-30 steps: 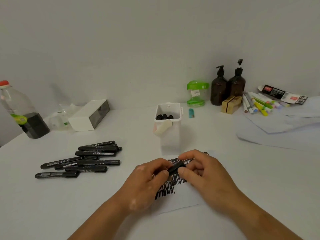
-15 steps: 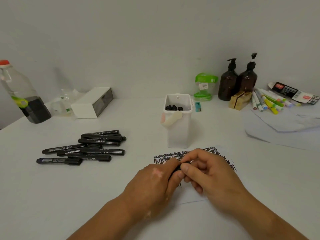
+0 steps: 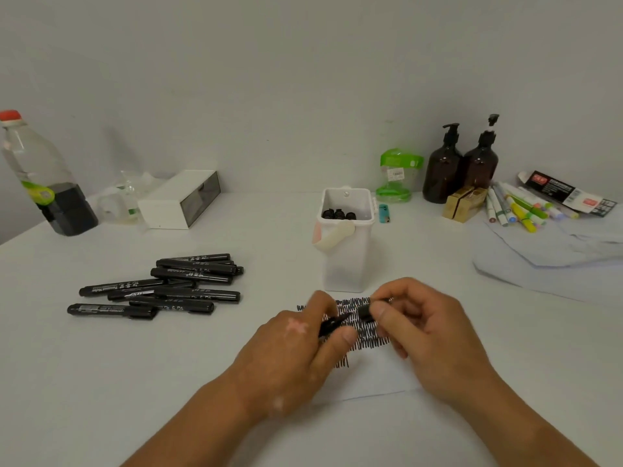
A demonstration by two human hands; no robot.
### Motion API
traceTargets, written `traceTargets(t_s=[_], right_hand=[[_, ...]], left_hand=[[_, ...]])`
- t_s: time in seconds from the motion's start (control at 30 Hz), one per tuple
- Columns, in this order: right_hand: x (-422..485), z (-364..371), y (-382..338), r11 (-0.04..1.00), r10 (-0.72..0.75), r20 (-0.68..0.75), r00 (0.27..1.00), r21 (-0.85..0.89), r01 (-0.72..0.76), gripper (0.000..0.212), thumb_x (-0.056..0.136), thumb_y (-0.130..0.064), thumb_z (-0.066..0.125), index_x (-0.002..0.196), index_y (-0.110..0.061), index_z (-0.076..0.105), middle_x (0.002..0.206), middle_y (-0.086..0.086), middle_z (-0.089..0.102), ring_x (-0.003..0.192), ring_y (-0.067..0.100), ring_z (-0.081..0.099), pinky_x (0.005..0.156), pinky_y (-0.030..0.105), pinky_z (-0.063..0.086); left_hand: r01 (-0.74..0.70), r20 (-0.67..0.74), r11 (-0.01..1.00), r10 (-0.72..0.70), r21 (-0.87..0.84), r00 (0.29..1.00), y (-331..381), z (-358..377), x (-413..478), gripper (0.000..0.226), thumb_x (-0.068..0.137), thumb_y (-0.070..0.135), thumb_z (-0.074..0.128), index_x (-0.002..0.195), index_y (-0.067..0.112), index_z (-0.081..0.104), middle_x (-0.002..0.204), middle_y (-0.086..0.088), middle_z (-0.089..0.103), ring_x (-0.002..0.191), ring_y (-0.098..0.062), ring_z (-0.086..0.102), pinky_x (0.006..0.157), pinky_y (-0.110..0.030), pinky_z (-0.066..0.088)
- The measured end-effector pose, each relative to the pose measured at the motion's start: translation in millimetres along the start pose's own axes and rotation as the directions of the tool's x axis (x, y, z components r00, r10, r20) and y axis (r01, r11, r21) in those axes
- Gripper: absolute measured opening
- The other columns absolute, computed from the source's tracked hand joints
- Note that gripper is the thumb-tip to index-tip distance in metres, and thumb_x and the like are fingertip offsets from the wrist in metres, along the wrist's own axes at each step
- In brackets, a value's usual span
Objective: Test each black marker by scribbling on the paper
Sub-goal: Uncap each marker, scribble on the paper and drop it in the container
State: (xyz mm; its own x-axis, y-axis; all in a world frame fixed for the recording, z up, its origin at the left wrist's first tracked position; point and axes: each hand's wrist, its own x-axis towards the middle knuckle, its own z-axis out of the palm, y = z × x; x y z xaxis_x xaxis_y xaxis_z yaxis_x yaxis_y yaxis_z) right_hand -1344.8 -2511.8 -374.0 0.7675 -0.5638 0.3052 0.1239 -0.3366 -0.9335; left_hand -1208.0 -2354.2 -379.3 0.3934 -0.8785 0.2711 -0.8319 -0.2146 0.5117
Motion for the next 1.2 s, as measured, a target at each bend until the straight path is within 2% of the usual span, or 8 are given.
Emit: traceTargets(t_s=[0.1, 0.23, 0.4, 0.53, 0.8, 0.93, 1.07, 1.2], right_hand=[[13, -21, -5, 0.983, 0.001, -0.147, 0.989, -0.183, -0.028, 0.010, 0.088, -0.021, 0.075, 0.084, -0.030, 0.073, 0.063, 0.001, 0.067, 0.052, 0.007, 0.054, 0.054, 0.017, 0.042], [36, -20, -10, 0.805, 0.073, -0.014, 0.997, -0.590, -0.067, 0.009, 0.085, -0.040, 0.074, 0.079, -0.035, 0.070, 0.061, -0.009, 0.067, 0.056, 0.004, 0.059, 0.052, 0.012, 0.040], [50, 3, 5, 0.626, 0.156, 0.098, 0.983, -0.780, -0.021, 0.011, 0.089, -0.043, 0.070, 0.085, -0.033, 0.068, 0.064, -0.011, 0.063, 0.063, 0.005, 0.062, 0.053, 0.016, 0.038], [48, 9, 18, 0.601, 0.147, 0.102, 0.984, -0.799, -0.007, 0.014, 0.088, -0.046, 0.067, 0.089, -0.032, 0.069, 0.066, -0.012, 0.063, 0.071, 0.010, 0.063, 0.064, 0.027, 0.051], [39, -9, -2, 0.674, 0.137, 0.040, 0.990, -0.736, -0.063, 0.018, 0.083, -0.048, 0.075, 0.094, -0.042, 0.062, 0.068, -0.012, 0.069, 0.068, 0.003, 0.063, 0.065, 0.023, 0.051], [16, -14, -15, 0.906, 0.112, 0.128, 0.985, -0.420, -0.048, 0.004, 0.088, -0.040, 0.071, 0.090, -0.037, 0.071, 0.073, -0.014, 0.074, 0.060, 0.005, 0.062, 0.057, 0.013, 0.044], [-8, -3, -19, 0.980, 0.187, 0.310, 0.932, -0.123, -0.156, 0.031, 0.071, -0.056, 0.070, 0.100, -0.044, 0.069, 0.084, 0.000, 0.078, 0.067, 0.003, 0.063, 0.058, 0.011, 0.042], [-10, 5, -14, 0.985, 0.164, 0.186, 0.969, 0.015, -0.169, 0.025, 0.069, -0.037, 0.077, 0.094, -0.039, 0.072, 0.080, 0.008, 0.078, 0.062, 0.011, 0.063, 0.055, 0.016, 0.045]], left_hand=[[0.107, -0.022, 0.987, -0.110, -0.124, 0.994, -14, -14, 0, 0.014, 0.095, 0.043, 0.052, 0.095, 0.033, 0.043, 0.067, 0.002, 0.063, 0.058, -0.011, 0.052, 0.058, -0.031, 0.044], [0.214, -0.007, 0.896, -0.235, -0.390, 0.972, -24, -25, 4, 0.012, 0.095, 0.018, 0.058, 0.086, 0.020, 0.051, 0.067, -0.003, 0.065, 0.055, -0.014, 0.046, 0.055, -0.033, 0.039], [0.222, 0.012, 0.794, -0.260, -0.565, 0.965, -22, -24, 4, 0.010, 0.096, 0.018, 0.062, 0.089, 0.011, 0.059, 0.061, -0.004, 0.058, 0.056, -0.014, 0.055, 0.053, -0.017, 0.044], [0.236, 0.008, 0.681, -0.320, -0.694, 0.947, -25, -27, 6, 0.011, 0.086, 0.031, 0.070, 0.087, 0.019, 0.070, 0.073, -0.001, 0.064, 0.071, -0.015, 0.062, 0.070, -0.024, 0.055], [0.187, 0.069, 0.407, -0.286, -0.894, 0.956, -26, -26, 7, 0.032, 0.068, 0.032, 0.083, 0.094, 0.015, 0.075, 0.075, 0.000, 0.060, 0.065, -0.014, 0.053, 0.065, -0.027, 0.048], [0.174, 0.128, 0.165, -0.256, -0.971, 0.958, -16, -20, 8, 0.019, 0.074, 0.011, 0.078, 0.092, 0.012, 0.074, 0.077, -0.004, 0.062, 0.069, -0.015, 0.059, 0.065, -0.026, 0.053], [0.192, 0.158, 0.122, -0.244, -0.974, 0.957, -3, -13, 8, 0.019, 0.073, 0.006, 0.077, 0.090, 0.012, 0.073, 0.081, -0.010, 0.064, 0.072, -0.020, 0.064, 0.067, -0.028, 0.055], [0.192, 0.157, 0.114, -0.260, -0.975, 0.953, 2, -9, 7, 0.020, 0.070, 0.000, 0.077, 0.087, 0.010, 0.074, 0.084, -0.015, 0.065, 0.075, -0.025, 0.066, 0.069, -0.030, 0.057]])
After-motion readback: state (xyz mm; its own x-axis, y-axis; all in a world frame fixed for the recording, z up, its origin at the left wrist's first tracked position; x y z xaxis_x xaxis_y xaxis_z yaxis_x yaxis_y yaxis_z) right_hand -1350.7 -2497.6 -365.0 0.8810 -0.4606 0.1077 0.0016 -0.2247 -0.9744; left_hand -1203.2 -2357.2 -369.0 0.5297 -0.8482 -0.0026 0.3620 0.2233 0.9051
